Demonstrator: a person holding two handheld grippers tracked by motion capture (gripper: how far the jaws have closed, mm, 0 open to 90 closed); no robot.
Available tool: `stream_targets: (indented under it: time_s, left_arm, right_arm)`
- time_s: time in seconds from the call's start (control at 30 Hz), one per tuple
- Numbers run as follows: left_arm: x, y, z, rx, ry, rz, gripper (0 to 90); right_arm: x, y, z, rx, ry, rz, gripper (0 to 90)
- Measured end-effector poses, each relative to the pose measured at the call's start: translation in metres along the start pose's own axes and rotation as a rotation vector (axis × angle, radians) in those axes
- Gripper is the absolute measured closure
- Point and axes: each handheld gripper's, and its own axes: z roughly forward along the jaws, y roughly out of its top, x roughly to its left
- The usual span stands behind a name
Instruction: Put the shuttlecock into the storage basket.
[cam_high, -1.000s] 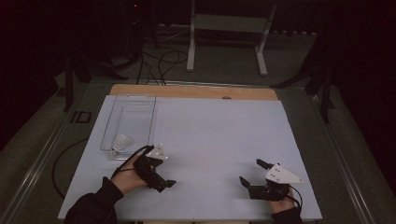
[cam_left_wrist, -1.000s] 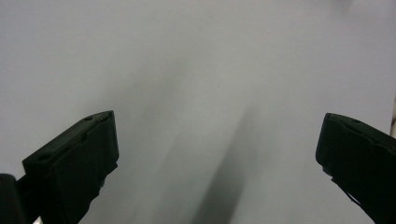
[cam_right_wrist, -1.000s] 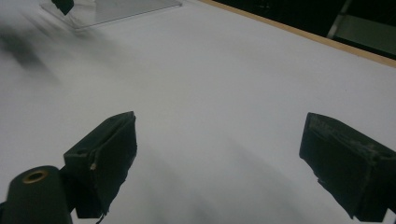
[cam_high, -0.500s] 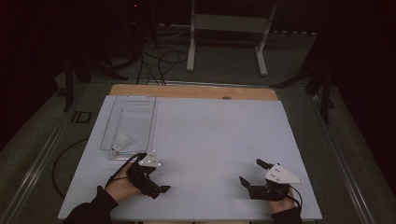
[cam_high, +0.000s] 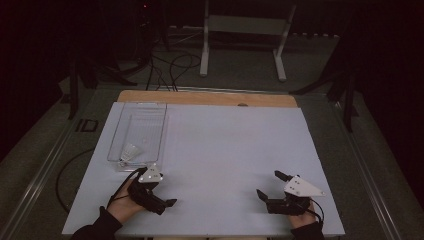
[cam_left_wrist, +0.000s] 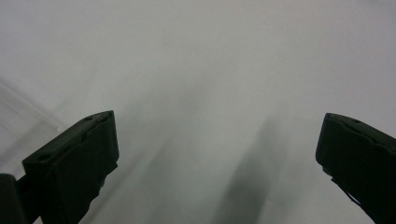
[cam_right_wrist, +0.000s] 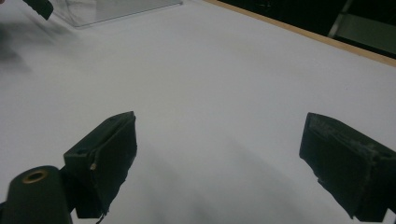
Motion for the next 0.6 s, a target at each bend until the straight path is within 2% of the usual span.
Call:
stream_targets:
  time_s: [0.3,0.4,0.5,0.6]
  left_arm:
    - [0.001,-0.01,-0.001,0.013,0.017,0.001,0.1]
    - [0.003,-0.012,-0.003,0.012,0.011,0.005,0.1]
    - [0.006,-0.013,-0.005,-0.016,-0.002,-0.017,0.1]
    - [0.009,-0.016,-0.005,-0.023,-0.015,-0.026,0.1]
  right_arm:
    - [0.0,0.0,-0.001,-0.002,-0.002,-0.013,11.3]
    - [0.001,0.0,-0.001,0.003,0.003,-0.005,11.3]
    - [0.002,0.0,0.0,0.004,0.009,-0.011,11.3]
    - [0.002,0.0,0.0,0.009,0.011,-0.016,11.3]
